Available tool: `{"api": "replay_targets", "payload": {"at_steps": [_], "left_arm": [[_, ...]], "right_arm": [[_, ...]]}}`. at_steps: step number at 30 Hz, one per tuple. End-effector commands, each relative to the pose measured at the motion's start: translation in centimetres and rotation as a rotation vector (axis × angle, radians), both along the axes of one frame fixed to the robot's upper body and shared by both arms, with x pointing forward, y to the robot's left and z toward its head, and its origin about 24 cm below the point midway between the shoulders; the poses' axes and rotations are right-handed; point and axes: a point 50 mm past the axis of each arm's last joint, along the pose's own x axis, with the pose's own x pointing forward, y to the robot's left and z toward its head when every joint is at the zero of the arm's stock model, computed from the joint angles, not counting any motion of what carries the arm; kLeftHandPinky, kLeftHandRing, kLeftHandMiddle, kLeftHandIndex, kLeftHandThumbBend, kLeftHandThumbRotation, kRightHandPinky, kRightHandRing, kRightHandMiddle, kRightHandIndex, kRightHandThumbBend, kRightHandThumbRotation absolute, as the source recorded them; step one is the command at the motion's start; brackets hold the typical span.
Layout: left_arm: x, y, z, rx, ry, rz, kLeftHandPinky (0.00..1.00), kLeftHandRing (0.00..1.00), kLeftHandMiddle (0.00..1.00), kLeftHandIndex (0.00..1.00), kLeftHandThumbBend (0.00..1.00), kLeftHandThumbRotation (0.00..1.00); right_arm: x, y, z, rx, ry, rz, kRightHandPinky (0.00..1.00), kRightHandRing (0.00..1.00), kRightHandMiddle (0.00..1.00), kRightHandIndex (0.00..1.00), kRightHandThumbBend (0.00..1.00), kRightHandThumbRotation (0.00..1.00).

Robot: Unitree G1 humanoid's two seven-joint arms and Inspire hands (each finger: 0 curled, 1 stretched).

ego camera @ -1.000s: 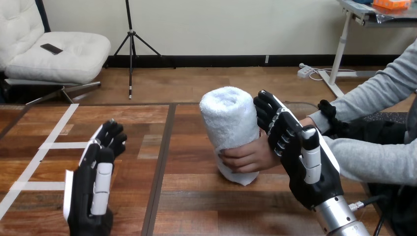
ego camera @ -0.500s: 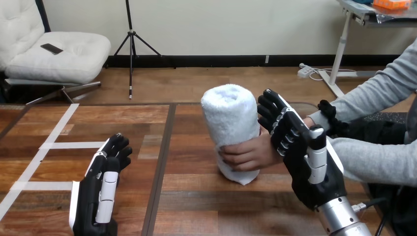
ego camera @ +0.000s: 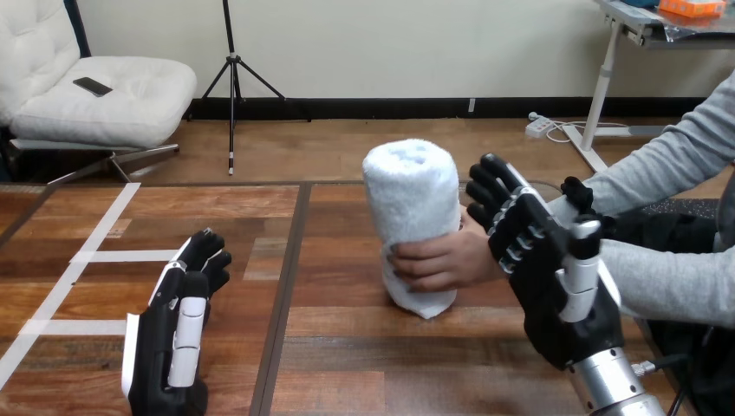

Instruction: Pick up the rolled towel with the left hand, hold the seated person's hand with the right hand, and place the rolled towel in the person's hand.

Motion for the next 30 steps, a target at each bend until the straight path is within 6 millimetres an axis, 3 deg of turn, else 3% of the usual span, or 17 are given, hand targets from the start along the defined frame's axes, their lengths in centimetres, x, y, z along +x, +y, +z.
{"api": "replay_targets", "payload": {"at_steps": [1,30], "left_arm": [[1.47,-1.40,0.64,0.006,-0.035,-0.043,0.85,0.86,0.86,0.83,0.69,0.87],[1.65,-1.61,0.68,0.006,-0.031,-0.042,0.93,0.91,0.88,0.83,0.67,0.86]], "right_arm": [[0.60,0.27,2.26,0.051,-0.104,0.009,1.00,0.95,0.94,0.92,1.00,1.00],[0.40,-0.66,3.19,0.090,-0.155,-0.031,0.99,0.91,0.88,0.86,1.00,1.00]]}}
